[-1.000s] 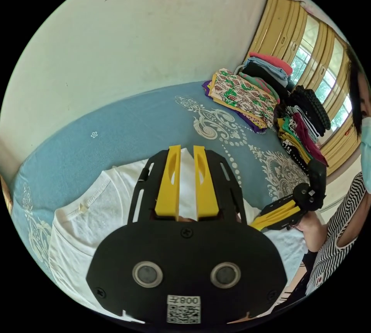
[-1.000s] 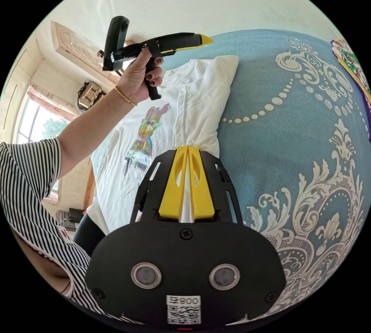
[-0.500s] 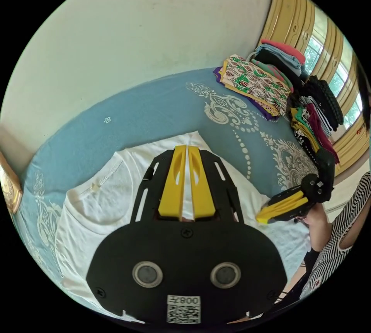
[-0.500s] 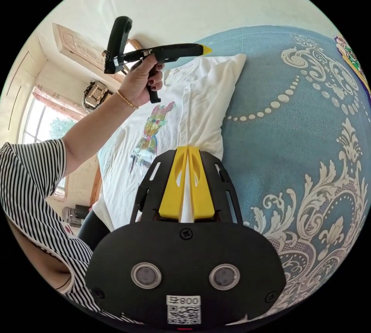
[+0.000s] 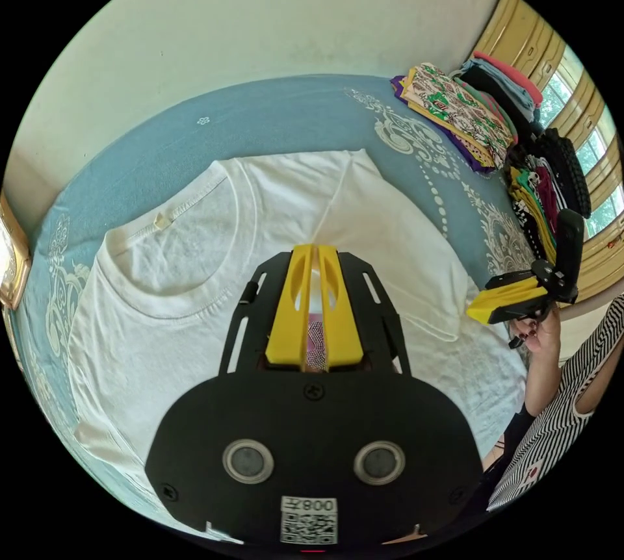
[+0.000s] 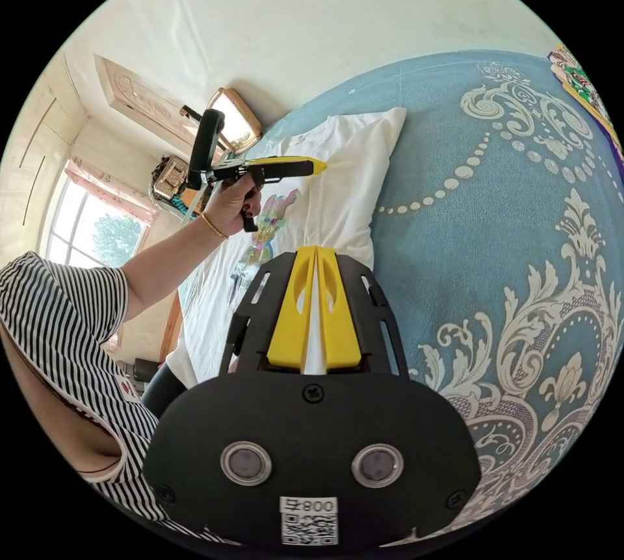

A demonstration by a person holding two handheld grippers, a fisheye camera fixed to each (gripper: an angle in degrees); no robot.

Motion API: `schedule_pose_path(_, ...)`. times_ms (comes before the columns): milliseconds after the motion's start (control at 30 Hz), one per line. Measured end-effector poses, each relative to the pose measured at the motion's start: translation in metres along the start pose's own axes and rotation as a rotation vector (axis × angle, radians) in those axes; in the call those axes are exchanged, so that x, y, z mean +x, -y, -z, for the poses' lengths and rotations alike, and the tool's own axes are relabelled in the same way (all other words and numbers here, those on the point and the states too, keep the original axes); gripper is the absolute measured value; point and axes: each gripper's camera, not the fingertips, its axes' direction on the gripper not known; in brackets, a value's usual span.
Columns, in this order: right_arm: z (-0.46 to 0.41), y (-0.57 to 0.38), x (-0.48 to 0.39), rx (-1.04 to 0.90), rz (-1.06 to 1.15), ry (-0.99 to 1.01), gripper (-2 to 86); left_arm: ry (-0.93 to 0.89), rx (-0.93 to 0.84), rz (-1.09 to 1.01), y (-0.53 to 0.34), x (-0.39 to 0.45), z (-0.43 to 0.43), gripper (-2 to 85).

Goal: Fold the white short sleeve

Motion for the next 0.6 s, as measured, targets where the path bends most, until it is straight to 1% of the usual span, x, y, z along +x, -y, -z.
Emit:
schedule_pose_path(67,-0.004,0.003,-0.005,-0.041,0.017,0.009,0.0,0.045,0.002,-0.008,-0.007,-0.001,0.001,1.2)
schedule_pose_path(200,-0.001,0.005,-0.017,-0.018,0.043,0.006,0.0,0.084,0.021,-0.017,-0.018,-0.005,0.003,1.2)
schedule_pose_path(333,-0.021,0.009,-0.018,-0.113,0.015,0.003,0.1,0.029,0.045,0.029,-0.039,-0.017,0.003,1.6)
schedule_pose_path(467,-0.013,0.011,-0.028,-0.098,0.01,0.012,0.1,-0.058,0.159,0.1,-0.07,-0.034,0.018,1.7)
schedule_pose_path(533,-0.003,0.013,-0.037,-0.059,0.03,0.039,0.1,-0.101,0.181,0.116,-0.084,-0.037,0.021,1.4)
schedule_pose_path(600,0.008,0.014,-0.043,-0.01,0.034,0.07,0.1,-0.2,0.17,0.073,-0.099,-0.029,0.019,1.0)
